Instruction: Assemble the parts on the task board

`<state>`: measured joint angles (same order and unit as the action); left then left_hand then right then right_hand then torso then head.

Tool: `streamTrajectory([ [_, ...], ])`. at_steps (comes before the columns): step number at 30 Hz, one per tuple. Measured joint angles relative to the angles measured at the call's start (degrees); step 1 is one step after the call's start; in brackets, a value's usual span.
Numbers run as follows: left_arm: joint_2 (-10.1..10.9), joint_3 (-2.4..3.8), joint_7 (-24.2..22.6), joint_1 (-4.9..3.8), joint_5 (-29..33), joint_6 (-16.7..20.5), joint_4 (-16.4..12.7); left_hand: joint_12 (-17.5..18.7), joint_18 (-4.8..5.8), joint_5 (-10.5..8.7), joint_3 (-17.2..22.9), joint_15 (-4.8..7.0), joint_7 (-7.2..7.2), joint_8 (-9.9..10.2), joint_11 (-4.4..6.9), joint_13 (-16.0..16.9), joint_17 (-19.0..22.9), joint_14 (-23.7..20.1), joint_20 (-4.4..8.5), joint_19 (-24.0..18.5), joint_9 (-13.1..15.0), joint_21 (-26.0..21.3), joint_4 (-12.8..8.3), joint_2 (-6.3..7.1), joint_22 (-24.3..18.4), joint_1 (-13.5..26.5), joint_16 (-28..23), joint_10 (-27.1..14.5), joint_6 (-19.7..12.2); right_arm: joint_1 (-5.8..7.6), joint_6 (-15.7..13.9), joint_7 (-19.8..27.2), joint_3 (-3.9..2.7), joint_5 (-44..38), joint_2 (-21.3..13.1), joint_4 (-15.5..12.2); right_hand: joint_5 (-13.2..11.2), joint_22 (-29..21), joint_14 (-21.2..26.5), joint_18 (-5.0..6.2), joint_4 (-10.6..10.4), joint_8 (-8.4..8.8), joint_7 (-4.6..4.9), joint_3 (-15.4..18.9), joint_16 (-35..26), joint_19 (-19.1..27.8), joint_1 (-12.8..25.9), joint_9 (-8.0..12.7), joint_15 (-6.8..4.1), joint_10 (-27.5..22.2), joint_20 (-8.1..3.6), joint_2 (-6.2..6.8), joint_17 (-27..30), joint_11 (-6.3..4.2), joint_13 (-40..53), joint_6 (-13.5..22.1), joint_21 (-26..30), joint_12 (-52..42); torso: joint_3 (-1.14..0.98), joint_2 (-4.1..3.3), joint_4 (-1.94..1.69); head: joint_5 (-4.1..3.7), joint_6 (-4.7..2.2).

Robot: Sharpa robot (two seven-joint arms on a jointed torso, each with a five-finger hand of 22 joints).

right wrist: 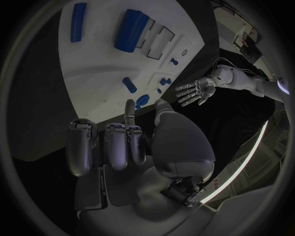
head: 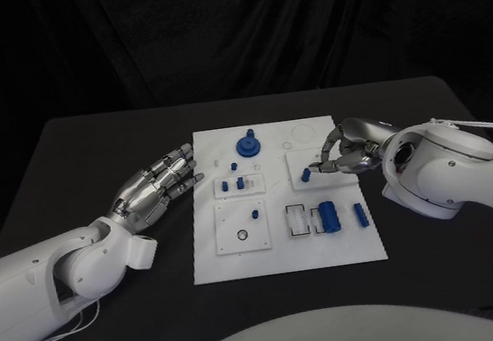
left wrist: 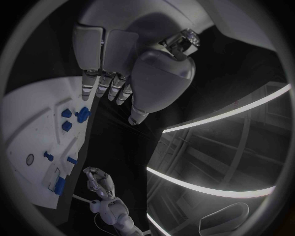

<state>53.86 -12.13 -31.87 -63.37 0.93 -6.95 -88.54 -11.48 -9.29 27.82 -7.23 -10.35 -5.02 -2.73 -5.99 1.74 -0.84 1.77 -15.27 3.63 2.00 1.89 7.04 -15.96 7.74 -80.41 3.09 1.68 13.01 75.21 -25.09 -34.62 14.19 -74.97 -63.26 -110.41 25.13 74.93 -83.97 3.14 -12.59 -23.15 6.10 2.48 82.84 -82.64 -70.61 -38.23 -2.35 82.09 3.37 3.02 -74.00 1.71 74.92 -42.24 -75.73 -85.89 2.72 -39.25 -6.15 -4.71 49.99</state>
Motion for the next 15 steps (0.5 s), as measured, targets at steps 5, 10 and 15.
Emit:
streamTrajectory([
  [5,0.0,-0.01,0.0,0.01,0.0,0.0,0.2,0.0,0.0,0.0,0.0,-0.1,0.0,0.0,0.0,0.0,0.0,0.1,0.0,0.0,0.0,0.0,0.0,0.0,0.1,0.0,0.0,0.0,0.0,-0.19,-0.5,2.4,0.02,-2.0,1.1,1.9,0.2,0.0,15.9,4.04,1.2,3.01,3.08,-7.8,-17.6,13.6,-13.7,5.9,4.27,-41.6,3.6,1.93,25.3,4.02,-27.3,3.8,22.5,40.5,0.05,-0.02,-0.09,0.05,0.0],
  [10,-0.2,-0.02,0.0,0.1,0.0,0.0,0.5,0.0,0.0,0.0,0.0,-0.1,0.0,0.0,0.0,0.0,0.0,0.1,0.0,0.0,0.0,0.0,0.0,0.0,0.0,0.0,0.0,0.0,0.0,-0.81,-0.6,5.0,0.01,-4.3,1.9,3.4,-2.7,0.0,13.8,4.06,1.1,4.67,2.72,-12.2,-14.7,10.5,-16.7,10.3,5.36,-48.1,5.4,4.91,24.2,5.96,-37.5,5.8,18.6,54.7,-0.05,-0.15,-0.16,-0.03,0.0],
  [15,-0.3,-0.01,0.0,0.22,0.0,-0.1,0.6,0.0,0.0,0.0,0.0,-0.1,0.0,0.0,0.0,0.0,0.0,0.1,0.0,0.0,0.0,0.0,0.0,0.0,0.0,0.0,0.0,0.0,0.0,-1.42,0.6,6.3,0.03,-7.1,2.9,4.4,-4.4,0.0,10.9,4.05,0.7,5.31,1.96,-12.6,-12.5,7.7,-17.1,13.1,4.83,-49.0,5.12,6.19,22.0,5.97,-41.6,6.6,14.5,56.6,-0.08,-0.23,-0.26,-0.2,0.0],
])
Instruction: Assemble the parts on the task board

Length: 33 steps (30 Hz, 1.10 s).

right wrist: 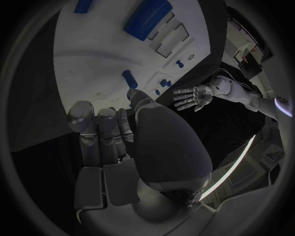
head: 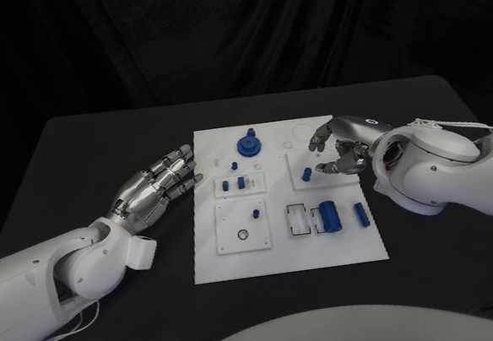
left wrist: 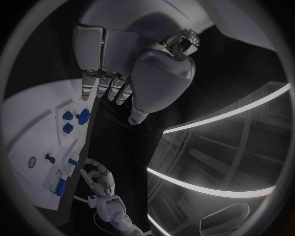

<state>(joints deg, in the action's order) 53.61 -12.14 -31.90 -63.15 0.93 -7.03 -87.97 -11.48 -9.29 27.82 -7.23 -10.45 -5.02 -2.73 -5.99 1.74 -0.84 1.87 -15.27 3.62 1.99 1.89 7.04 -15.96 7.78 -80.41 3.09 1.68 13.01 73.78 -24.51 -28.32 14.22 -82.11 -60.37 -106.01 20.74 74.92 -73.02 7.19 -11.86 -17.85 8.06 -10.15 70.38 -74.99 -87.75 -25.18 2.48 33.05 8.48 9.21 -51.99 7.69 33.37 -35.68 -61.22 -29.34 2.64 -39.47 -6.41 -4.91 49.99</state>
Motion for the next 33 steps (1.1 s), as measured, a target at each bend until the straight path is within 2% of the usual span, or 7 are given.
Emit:
streamTrajectory([
  [2,0.0,0.0,0.0,0.06,0.0,0.0,0.0,0.0,0.0,0.0,0.0,0.0,0.0,0.0,0.0,0.0,0.0,0.0,0.0,0.0,0.0,0.0,0.0,0.0,0.0,0.0,0.0,0.0,0.0,-0.27,0.7,0.5,0.0,-1.0,0.4,0.4,-0.4,0.0,-1.0,-0.09,-0.3,0.0,-0.15,-0.3,0.8,-0.9,0.0,0.9,-0.06,0.7,-0.11,0.0,-0.8,-0.17,-1.2,-0.1,-1.2,0.0,-0.01,-0.02,0.0,-0.01,0.0],
  [4,0.0,0.0,0.0,0.08,0.0,-0.1,0.0,0.0,0.0,0.0,0.0,0.0,0.0,0.0,0.0,0.0,0.0,0.0,0.0,0.0,0.0,0.0,0.0,0.0,0.0,0.0,0.0,0.0,0.0,-0.5,1.2,0.8,0.0,-1.6,0.8,0.8,-0.4,0.0,-1.5,-0.96,-0.6,0.0,-0.22,-0.2,1.3,-1.4,0.0,1.7,-0.08,2.3,-0.18,0.0,-1.2,-0.33,-2.5,-0.2,-2.0,0.0,-0.02,-0.05,0.02,-0.02,0.0],
  [10,0.1,0.0,0.0,0.2,0.0,-0.2,0.0,0.0,-0.01,0.0,0.0,0.0,0.0,0.0,0.0,0.0,0.0,0.0,0.0,0.0,0.0,0.0,0.0,0.0,0.0,0.0,0.0,0.0,0.0,-1.11,2.8,1.9,0.01,-3.0,1.7,1.7,-0.4,0.0,-3.7,-0.97,-1.2,0.66,0.08,-0.5,2.9,-3.4,0.2,4.5,-0.37,6.3,-0.47,0.22,-3.0,-0.74,-6.8,-1.0,-4.5,1.1,-0.03,-0.04,0.09,0.17,0.0],
  [20,0.1,0.0,0.0,0.26,0.0,-0.3,-0.1,0.0,0.0,0.0,0.0,0.0,0.0,0.0,0.0,0.0,0.0,0.0,0.0,0.0,0.0,0.0,0.0,0.0,0.0,0.0,0.0,0.0,0.0,-1.48,4.8,3.1,0.0,-3.8,3.1,2.8,-1.1,0.0,-4.9,-0.95,-1.5,0.89,-0.41,-0.5,3.6,-4.3,0.4,6.4,-0.42,8.5,-0.4,0.42,-4.2,-0.89,-9.9,-2.6,-5.6,1.8,-0.05,0.06,0.12,0.02,0.0],
  [22,0.1,0.0,0.0,0.27,0.0,-0.3,-0.1,0.0,0.0,0.0,0.0,0.0,0.0,0.0,0.0,0.0,0.0,0.0,0.0,0.0,0.0,0.0,0.0,0.0,0.0,0.0,0.0,0.0,0.0,-1.59,5.0,3.3,0.0,-3.9,3.4,3.1,-1.5,0.0,-5.6,-1.86,-2.1,1.26,-0.56,-0.8,4.1,-5.0,0.5,7.3,-0.45,10.5,-0.55,0.52,-4.6,-0.95,-11.2,-4.3,-6.5,2.1,-0.05,0.07,0.09,-0.1,0.0],
  [29,0.1,0.0,0.0,0.33,0.0,-0.4,0.0,-0.2,0.0,0.0,0.2,0.0,0.0,0.0,0.0,0.0,0.0,0.0,0.0,0.0,0.0,0.0,-0.2,0.0,0.0,0.0,0.0,0.0,0.0,-1.89,5.3,4.0,0.0,-4.1,4.6,4.2,-0.1,0.0,-6.3,-1.86,-2.7,3.27,-2.43,-2.4,4.2,-5.4,0.7,9.6,-0.8,14.0,-0.9,0.36,-4.4,-1.24,-15.3,-8.1,-7.3,4.5,-0.01,0.07,0.02,-0.19,0.0],
  [33,0.0,0.0,0.0,0.38,0.0,-0.6,0.0,-0.2,0.0,0.0,0.4,0.0,-0.23,0.0,0.0,0.0,0.0,0.0,0.0,0.0,0.0,0.0,0.1,0.0,0.0,0.0,0.0,0.0,0.2,-2.21,5.5,4.3,-0.02,-4.1,5.2,4.8,0.5,0.0,-6.6,-1.85,-2.6,3.61,-2.67,-4.1,4.2,-5.6,0.7,10.3,-0.99,16.1,-1.11,0.36,-4.5,-1.49,-17.3,-12.3,-7.3,5.8,0.04,0.05,0.06,-0.01,0.0],
])
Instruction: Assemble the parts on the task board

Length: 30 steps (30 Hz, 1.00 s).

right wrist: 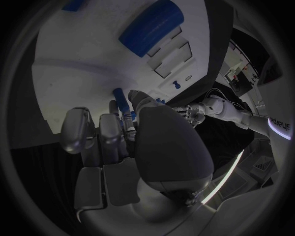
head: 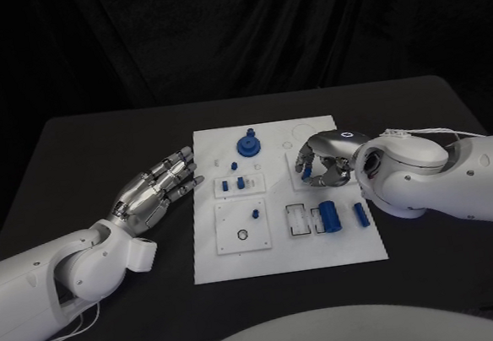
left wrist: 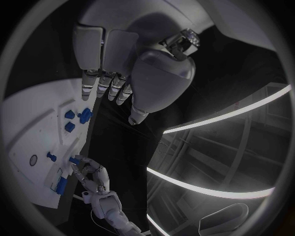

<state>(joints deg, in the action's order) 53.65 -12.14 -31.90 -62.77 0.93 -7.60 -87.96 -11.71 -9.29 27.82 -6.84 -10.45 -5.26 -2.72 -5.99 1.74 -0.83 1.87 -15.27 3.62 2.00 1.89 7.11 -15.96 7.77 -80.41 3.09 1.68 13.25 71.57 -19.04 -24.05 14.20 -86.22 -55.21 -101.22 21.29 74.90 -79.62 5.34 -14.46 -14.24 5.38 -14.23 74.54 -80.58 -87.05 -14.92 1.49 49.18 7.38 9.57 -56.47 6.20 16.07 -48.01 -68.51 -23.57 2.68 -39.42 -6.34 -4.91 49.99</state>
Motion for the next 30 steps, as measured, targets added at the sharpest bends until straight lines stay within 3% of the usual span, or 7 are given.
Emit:
streamTrajectory([
  [3,0.0,0.0,0.0,0.08,0.0,-0.1,0.0,0.0,0.0,0.0,0.0,0.0,0.0,-0.2,0.0,0.0,0.0,0.0,0.0,0.0,0.0,0.0,0.0,0.0,0.0,0.0,0.0,0.0,0.0,-0.31,0.1,0.2,-0.02,0.0,0.3,0.5,0.2,0.0,-0.4,0.0,0.4,0.06,-0.07,-1.1,0.0,-0.4,0.0,0.1,-0.35,2.1,-0.37,-0.04,-0.6,-0.32,-0.9,-2.9,-0.7,0.0,0.01,-0.01,0.05,0.04,0.0],
  [9,-0.1,0.0,0.0,0.17,0.0,-0.2,0.1,0.0,0.0,0.0,0.0,0.0,0.01,-0.2,0.0,0.0,0.0,0.0,0.0,0.0,0.0,0.0,0.0,0.0,0.0,0.0,0.0,0.0,0.0,-0.49,-0.4,0.7,-0.12,-0.2,0.6,1.2,0.2,0.0,-1.4,-0.38,1.9,-1.37,0.65,-3.1,0.9,-1.6,-1.6,-1.0,-1.35,6.1,-1.15,-1.55,-2.3,-1.56,-1.5,-8.1,-2.8,0.1,-0.02,-0.05,0.04,0.01,0.0],
  [10,-0.1,0.0,0.0,0.2,0.0,-0.3,0.2,-0.1,0.0,0.0,0.0,-0.01,-0.04,-0.2,0.0,0.0,0.0,0.0,0.0,0.0,0.0,0.0,0.0,0.0,0.0,0.0,0.0,0.0,0.0,-0.5,-0.5,0.8,-0.12,-0.3,0.6,1.3,0.2,0.0,-1.5,-0.92,2.1,-1.62,0.76,-3.3,1.0,-1.7,-1.8,-1.2,-1.53,6.6,-1.34,-1.48,-2.5,-1.76,-1.7,-8.8,-3.2,0.1,-0.03,-0.05,0.04,0.01,0.0],
  [15,-0.1,0.0,0.0,0.25,0.0,-0.4,0.2,-0.7,0.0,0.0,0.3,-0.21,-0.79,-0.5,0.0,0.0,0.0,-0.2,0.0,0.0,0.2,0.0,0.0,0.0,0.1,0.0,0.0,0.0,0.8,-0.64,-1.3,1.2,-0.07,-1.0,0.4,1.3,0.1,0.0,-1.7,-0.91,3.1,-1.97,1.25,-4.0,1.0,-2.0,-2.5,-2.0,-1.74,7.7,-1.64,-1.22,-2.7,-2.3,-2.2,-9.8,-3.8,0.0,-0.09,-0.06,0.03,0.08,0.0],
  [25,-0.1,0.0,-0.1,0.42,0.0,-0.7,0.3,-0.7,0.0,0.0,0.3,-0.21,-0.79,-0.5,0.0,0.0,0.0,-0.2,0.0,0.0,0.2,0.2,0.0,0.0,0.1,0.0,0.2,0.0,0.8,-0.71,-2.6,2.1,-0.03,-2.8,-0.7,0.4,-1.6,0.0,-1.6,-0.9,6.3,-1.11,2.18,-6.8,1.0,-2.0,-4.6,-2.9,-1.91,9.2,-1.64,-1.21,-2.4,-0.85,-3.0,-10.7,-4.1,1.0,-0.1,0.02,0.02,0.66,0.01],
  [30,-0.1,0.0,-0.1,0.49,0.0,-0.7,0.3,-0.7,0.0,0.0,0.3,-0.21,-0.79,-0.5,0.0,0.0,0.0,-0.2,0.0,0.0,0.2,0.2,0.0,0.0,0.1,0.0,0.2,0.0,0.8,-0.23,-4.4,3.1,-0.02,-3.3,-2.0,-1.6,-1.9,0.0,-1.8,-0.9,6.9,-1.11,1.61,-7.5,1.0,-2.3,-4.7,-3.6,-2.12,9.7,-1.85,-1.2,-3.2,-0.32,-3.0,-11.5,-5.0,0.9,-0.1,0.04,0.03,0.95,0.01],
])
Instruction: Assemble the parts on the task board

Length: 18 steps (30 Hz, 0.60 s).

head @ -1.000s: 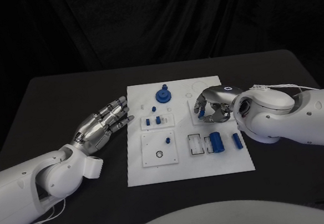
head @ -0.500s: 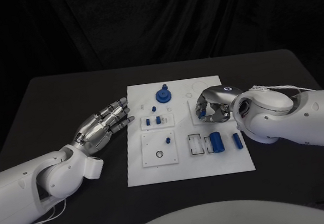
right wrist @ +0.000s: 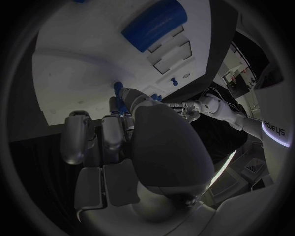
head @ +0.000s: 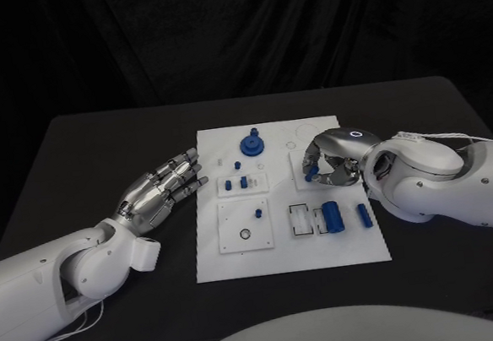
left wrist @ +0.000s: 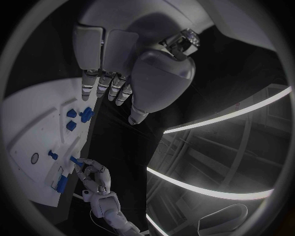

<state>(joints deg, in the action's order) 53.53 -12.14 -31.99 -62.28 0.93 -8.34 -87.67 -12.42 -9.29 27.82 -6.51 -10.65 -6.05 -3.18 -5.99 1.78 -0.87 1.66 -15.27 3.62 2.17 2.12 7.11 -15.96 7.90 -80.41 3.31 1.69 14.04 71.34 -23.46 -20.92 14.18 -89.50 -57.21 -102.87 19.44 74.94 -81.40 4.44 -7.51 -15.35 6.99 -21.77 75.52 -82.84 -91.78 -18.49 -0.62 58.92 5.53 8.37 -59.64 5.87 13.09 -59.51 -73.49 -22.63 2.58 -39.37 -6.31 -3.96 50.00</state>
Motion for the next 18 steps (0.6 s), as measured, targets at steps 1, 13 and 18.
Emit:
streamTrajectory([
  [1,0.0,0.0,0.0,0.01,0.0,0.0,0.0,0.0,0.0,0.0,0.0,0.0,0.0,0.0,0.0,0.0,0.0,0.0,-0.03,0.0,0.0,0.0,0.0,0.0,0.0,0.0,0.0,0.0,0.0,0.32,-0.3,0.2,0.02,-0.1,-0.2,-0.5,0.0,0.0,0.0,0.0,0.0,0.0,0.03,-0.3,0.0,0.0,0.0,0.0,0.0,0.1,0.0,0.0,0.0,0.1,0.0,-0.3,0.0,0.0,0.0,0.0,0.02,0.03,0.0],
  [13,-0.1,0.01,0.0,0.04,0.0,0.0,0.0,-0.2,-0.01,0.0,0.2,0.0,0.0,0.0,0.0,0.0,0.0,0.0,-0.22,0.2,0.0,0.0,0.2,0.0,0.1,0.0,0.0,0.0,0.0,4.61,-0.9,1.8,-0.06,-0.5,-0.5,-7.8,-2.0,0.0,-0.2,0.01,-0.1,0.05,0.03,-0.6,0.0,0.2,0.0,-0.6,-0.2,0.7,-0.21,0.01,0.1,0.67,-0.3,-0.3,0.0,0.1,0.03,0.04,-0.03,0.8,0.0],
  [18,-0.2,0.01,-0.1,0.05,0.0,0.0,0.0,-0.2,-0.01,0.0,0.2,0.0,0.0,0.0,-0.16,0.0,0.0,0.0,-0.22,0.2,0.0,0.0,0.1,0.0,0.1,0.0,0.0,0.2,0.0,4.6,1.8,2.6,-0.04,-1.2,3.4,-8.6,-2.5,0.0,-0.2,0.01,0.2,0.37,0.03,-0.9,0.0,0.2,0.0,-0.6,-0.2,0.7,-0.21,0.01,0.0,0.7,-0.5,-0.3,0.0,0.4,0.1,0.04,-0.06,2.54,0.0],
])
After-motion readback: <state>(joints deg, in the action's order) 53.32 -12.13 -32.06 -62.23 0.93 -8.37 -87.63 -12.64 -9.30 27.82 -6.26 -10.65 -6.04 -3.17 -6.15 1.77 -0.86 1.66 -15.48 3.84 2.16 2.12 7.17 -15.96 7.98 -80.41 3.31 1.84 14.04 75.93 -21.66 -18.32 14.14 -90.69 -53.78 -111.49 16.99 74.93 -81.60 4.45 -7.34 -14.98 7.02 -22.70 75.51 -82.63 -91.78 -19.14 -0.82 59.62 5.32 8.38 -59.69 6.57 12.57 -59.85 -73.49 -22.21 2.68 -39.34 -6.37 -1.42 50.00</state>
